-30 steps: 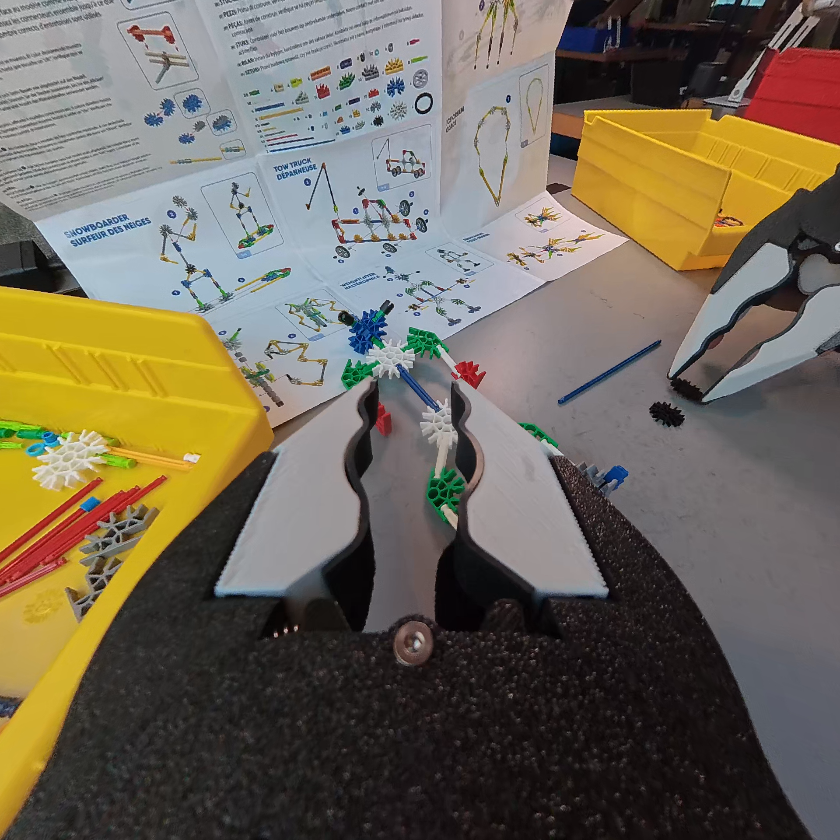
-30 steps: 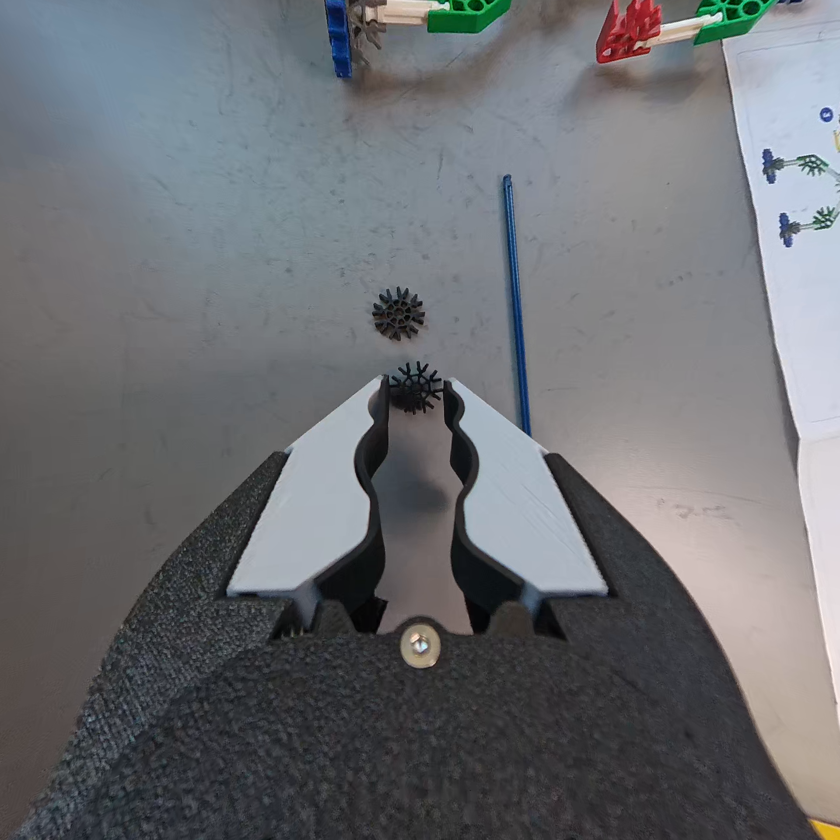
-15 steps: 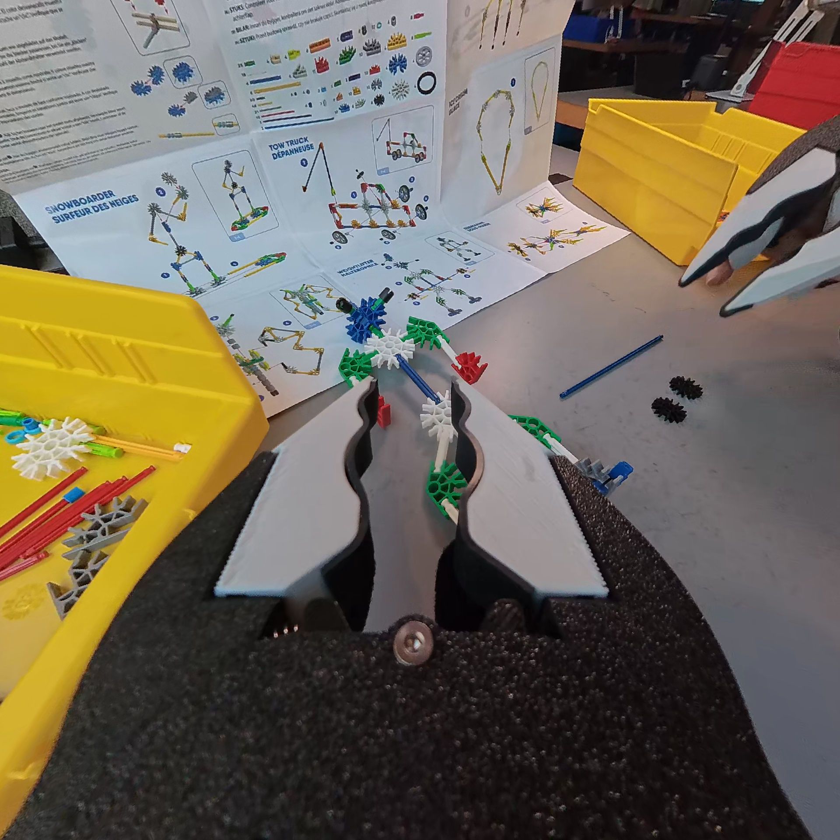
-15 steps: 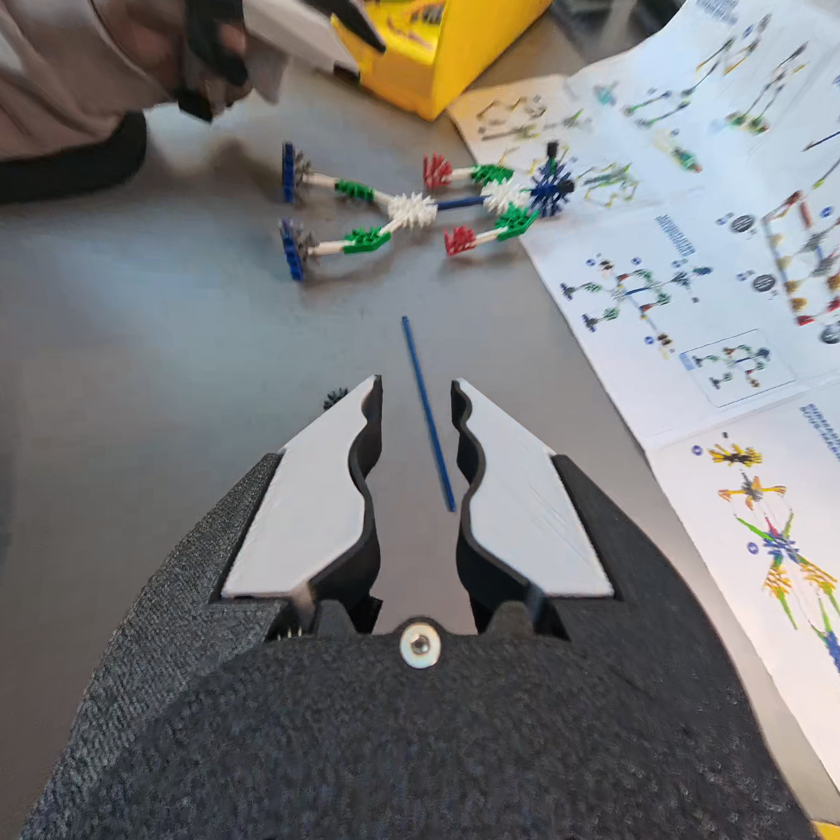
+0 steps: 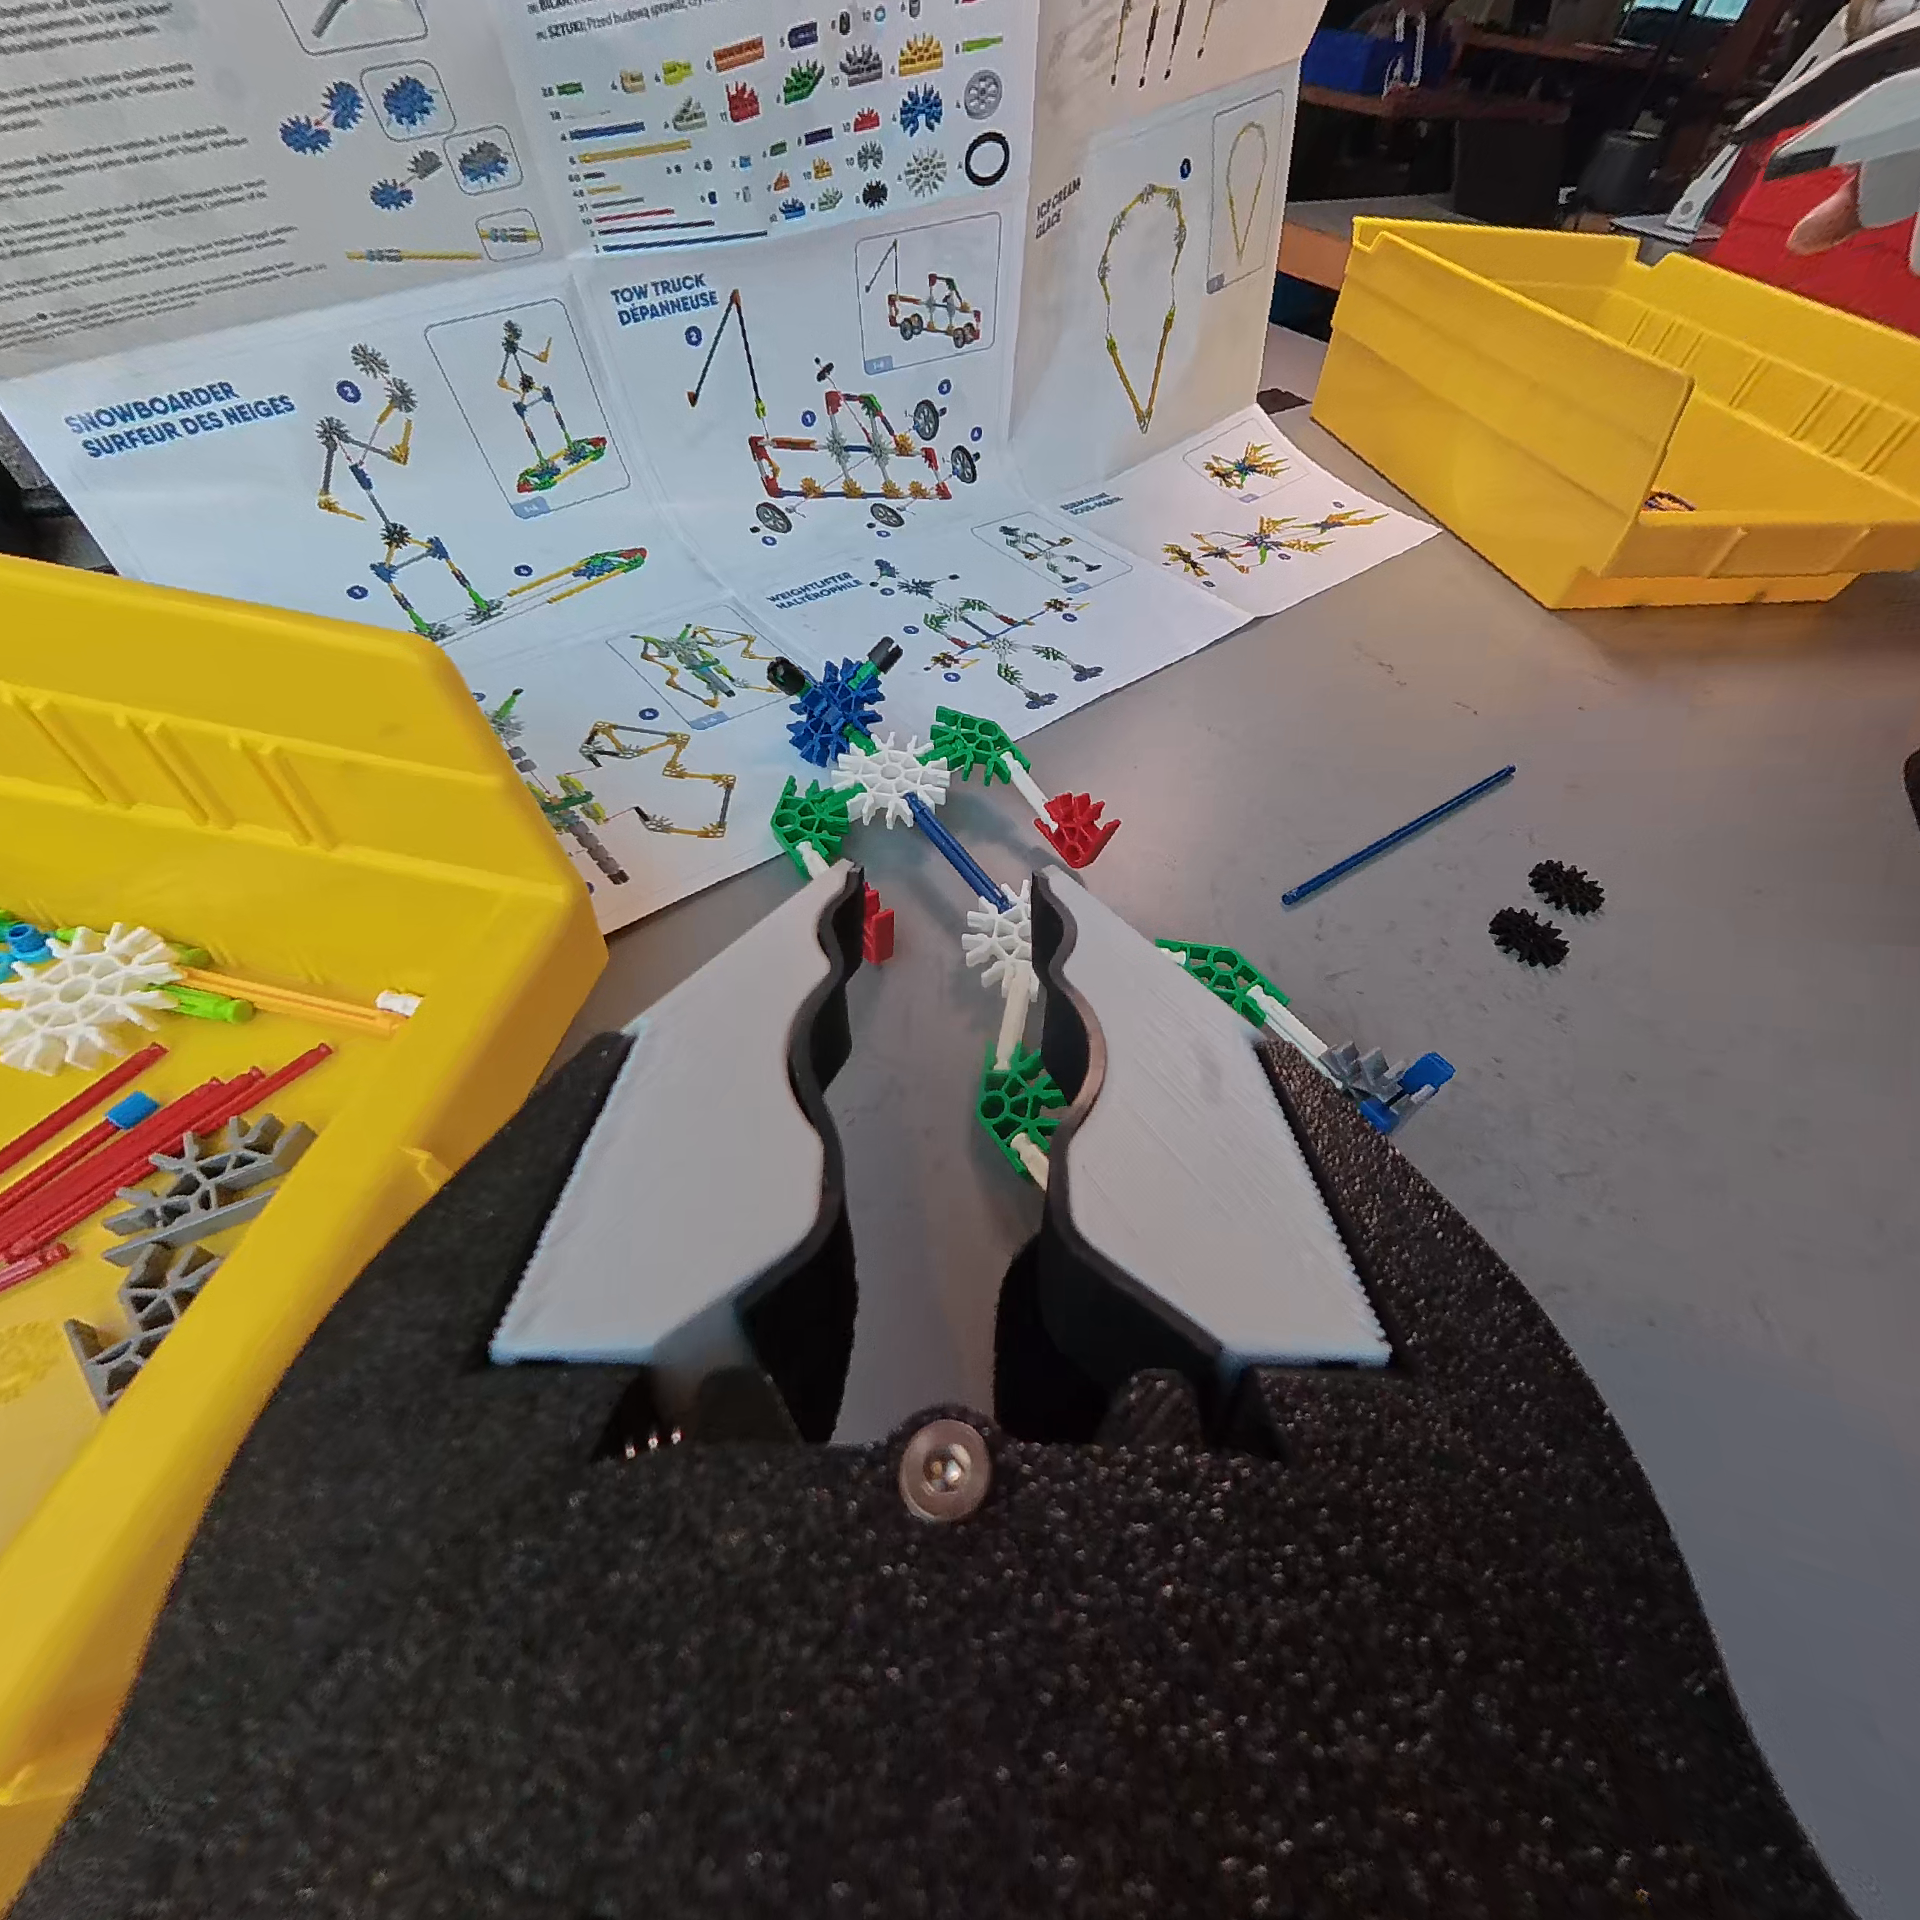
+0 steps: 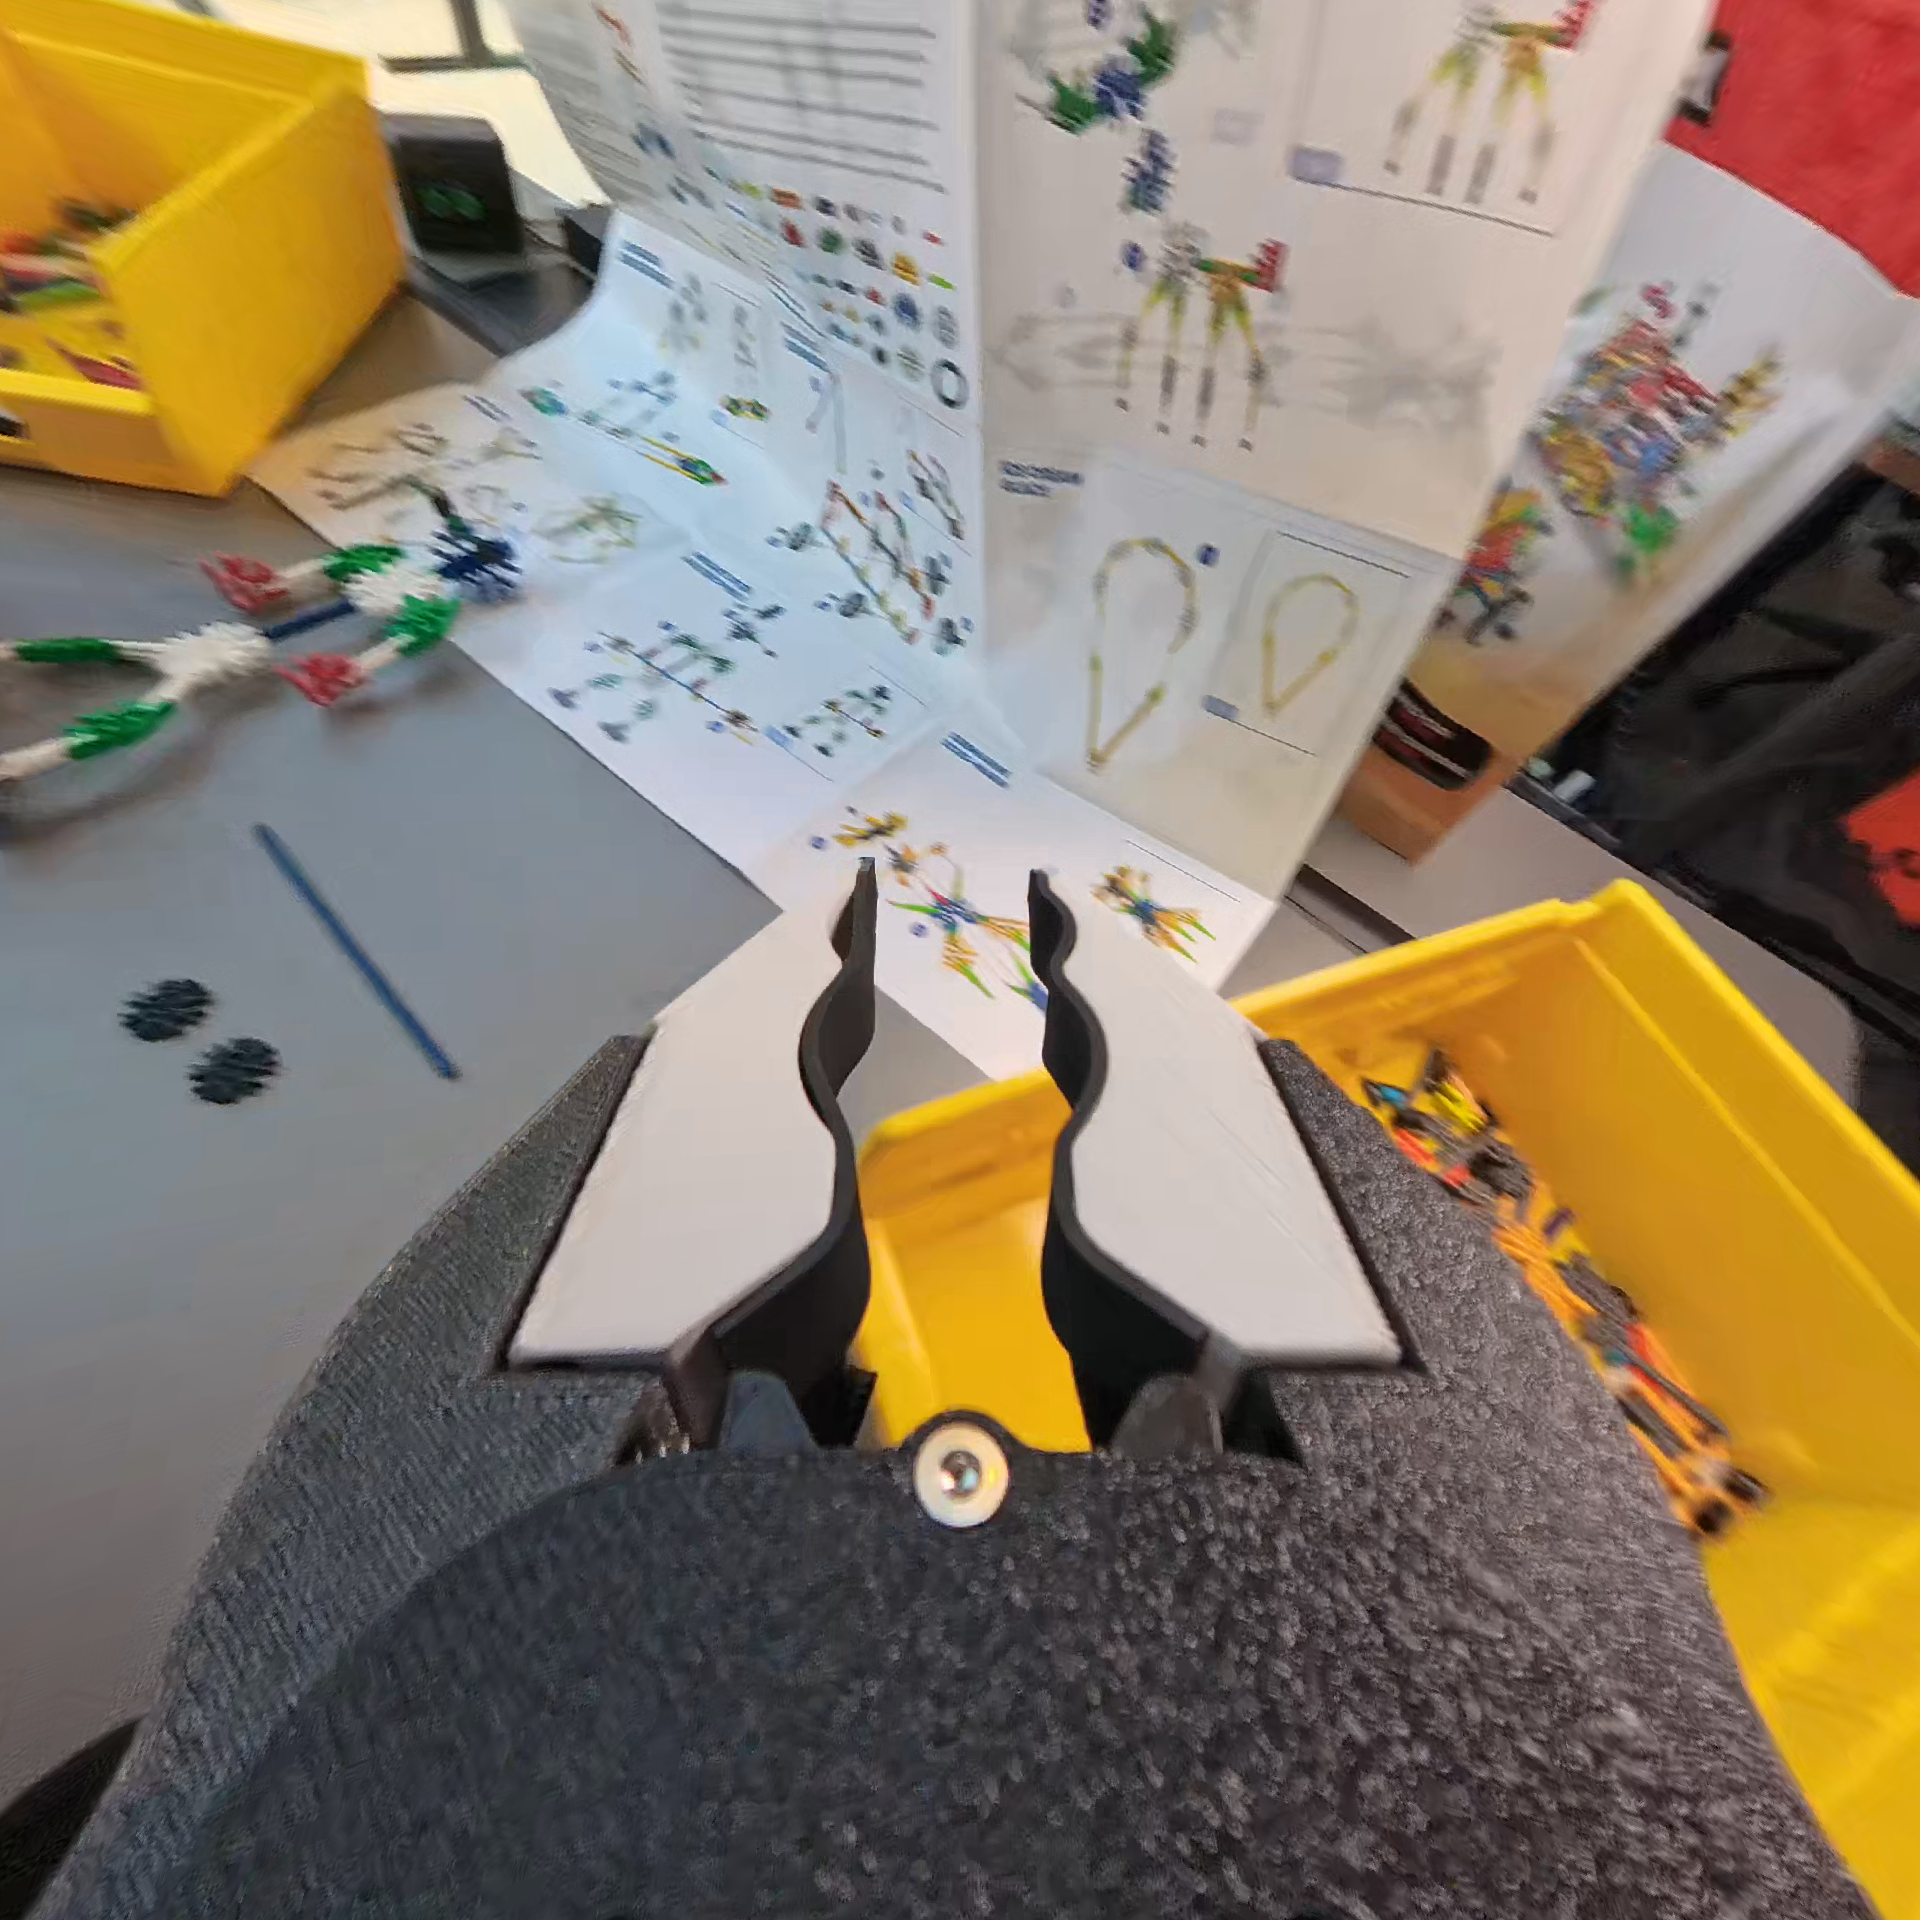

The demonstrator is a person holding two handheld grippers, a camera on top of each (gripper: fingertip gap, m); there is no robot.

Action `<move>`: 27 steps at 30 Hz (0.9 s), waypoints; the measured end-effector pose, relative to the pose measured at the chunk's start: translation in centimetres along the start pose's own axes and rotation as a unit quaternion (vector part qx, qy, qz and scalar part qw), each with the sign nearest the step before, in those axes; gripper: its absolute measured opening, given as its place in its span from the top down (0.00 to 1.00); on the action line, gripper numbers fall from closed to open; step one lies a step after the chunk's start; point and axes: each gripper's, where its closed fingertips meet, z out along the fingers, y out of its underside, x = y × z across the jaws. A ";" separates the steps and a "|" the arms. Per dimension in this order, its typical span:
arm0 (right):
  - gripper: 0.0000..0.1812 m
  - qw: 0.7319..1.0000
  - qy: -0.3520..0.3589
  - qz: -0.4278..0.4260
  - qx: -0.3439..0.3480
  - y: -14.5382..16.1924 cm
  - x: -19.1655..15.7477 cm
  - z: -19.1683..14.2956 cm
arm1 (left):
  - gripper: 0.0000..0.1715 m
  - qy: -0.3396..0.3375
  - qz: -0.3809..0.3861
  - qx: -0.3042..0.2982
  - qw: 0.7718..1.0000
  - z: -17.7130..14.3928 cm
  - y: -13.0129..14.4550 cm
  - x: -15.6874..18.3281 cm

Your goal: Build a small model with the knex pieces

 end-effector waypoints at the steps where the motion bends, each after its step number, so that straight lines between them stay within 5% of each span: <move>1: 0.85 0.999 0.029 -0.004 -0.022 0.7 2.1 -0.5 | 0.82 0.000 0.000 -0.001 1.000 0.0 0.0 0.0; 12: 0.89 0.945 0.221 0.068 -0.232 10.4 19.9 -2.6 | 0.82 0.000 0.000 -0.005 1.000 0.2 0.2 0.0; 23: 0.87 0.875 0.142 0.166 -0.433 19.1 19.2 1.6 | 0.82 -0.004 -0.009 -0.012 1.000 0.4 0.9 -0.4; 27: 0.87 0.866 0.143 0.186 -0.442 19.7 19.8 1.8 | 0.82 -0.001 -0.009 -0.014 1.000 0.5 0.9 -0.3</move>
